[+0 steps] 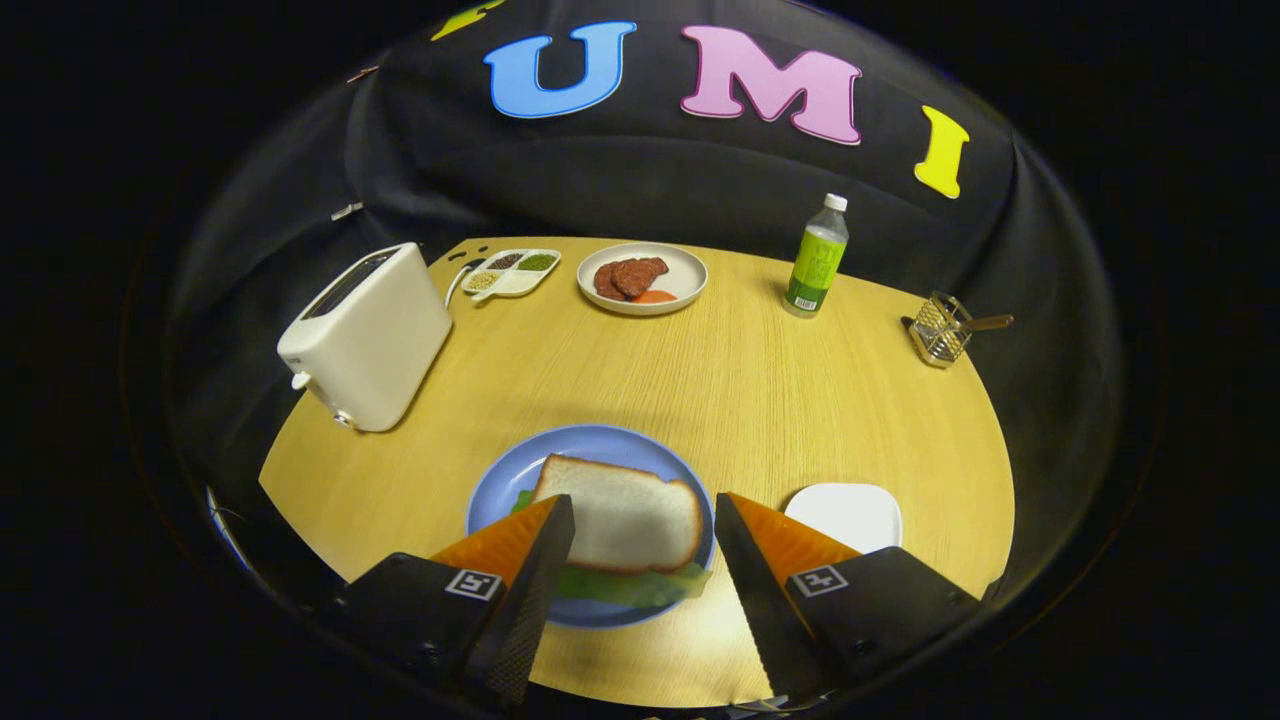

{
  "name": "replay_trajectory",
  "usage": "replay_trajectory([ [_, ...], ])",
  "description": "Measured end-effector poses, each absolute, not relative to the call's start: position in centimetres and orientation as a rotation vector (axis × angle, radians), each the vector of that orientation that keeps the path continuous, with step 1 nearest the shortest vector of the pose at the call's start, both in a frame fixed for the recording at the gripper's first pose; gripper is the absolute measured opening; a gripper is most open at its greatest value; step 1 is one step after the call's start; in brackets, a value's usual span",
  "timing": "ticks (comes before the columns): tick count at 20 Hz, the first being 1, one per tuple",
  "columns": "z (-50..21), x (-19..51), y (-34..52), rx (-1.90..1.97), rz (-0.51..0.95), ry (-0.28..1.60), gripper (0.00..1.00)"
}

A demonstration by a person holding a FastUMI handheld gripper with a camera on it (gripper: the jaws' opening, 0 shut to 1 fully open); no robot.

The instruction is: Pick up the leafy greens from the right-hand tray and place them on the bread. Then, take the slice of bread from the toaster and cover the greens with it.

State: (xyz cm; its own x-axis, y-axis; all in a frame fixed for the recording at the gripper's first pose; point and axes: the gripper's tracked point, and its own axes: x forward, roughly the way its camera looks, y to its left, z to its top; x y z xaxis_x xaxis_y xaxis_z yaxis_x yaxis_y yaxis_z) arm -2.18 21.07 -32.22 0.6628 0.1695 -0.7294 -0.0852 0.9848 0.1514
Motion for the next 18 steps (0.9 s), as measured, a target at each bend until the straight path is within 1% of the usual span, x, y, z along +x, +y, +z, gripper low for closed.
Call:
replay_trajectory([
  [6, -25.4, -0.3, 19.8, 0.060, 0.184, 0.672, 0.89],
  [10, -19.9, 0.7, 18.5, 0.036, 0.203, 0.554, 0.95],
  [13, -16.3, 1.1, 17.3, 0.036, 0.215, 0.478, 0.95],
  [18, -12.6, 1.1, 14.5, 0.047, 0.231, 0.401, 0.97],
])
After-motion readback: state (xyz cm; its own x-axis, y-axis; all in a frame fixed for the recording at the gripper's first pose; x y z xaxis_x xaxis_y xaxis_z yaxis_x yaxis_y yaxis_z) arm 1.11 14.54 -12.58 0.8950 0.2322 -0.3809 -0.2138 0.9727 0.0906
